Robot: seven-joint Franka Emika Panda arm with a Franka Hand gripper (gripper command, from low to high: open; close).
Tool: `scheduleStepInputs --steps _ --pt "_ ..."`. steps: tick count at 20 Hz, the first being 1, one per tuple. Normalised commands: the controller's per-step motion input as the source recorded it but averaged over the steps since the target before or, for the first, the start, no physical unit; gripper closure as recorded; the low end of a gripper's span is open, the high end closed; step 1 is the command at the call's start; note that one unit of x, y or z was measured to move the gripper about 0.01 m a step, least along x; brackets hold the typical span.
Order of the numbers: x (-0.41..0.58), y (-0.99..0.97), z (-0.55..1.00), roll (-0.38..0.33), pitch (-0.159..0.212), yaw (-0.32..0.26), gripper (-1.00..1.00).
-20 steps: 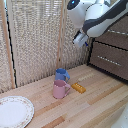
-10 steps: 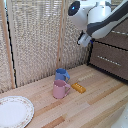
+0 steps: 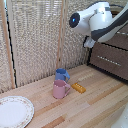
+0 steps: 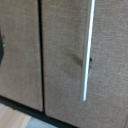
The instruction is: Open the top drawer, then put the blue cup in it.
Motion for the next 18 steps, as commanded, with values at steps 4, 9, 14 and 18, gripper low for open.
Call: scheduleStepInputs --steps 4,9,14,18 --pt "-0.264 -0.50 0.00 -0.342 0.000 0.044 -1.00" --pt "-0.297 -0.58 0.00 -0.190 0.000 0.008 -1.00" --pt "-0.174 -0.66 0.04 -0.043 0.000 0.000 -1.00" --pt "-0.022 -0.73 0.07 0.000 -0.013 0.061 -1.00"
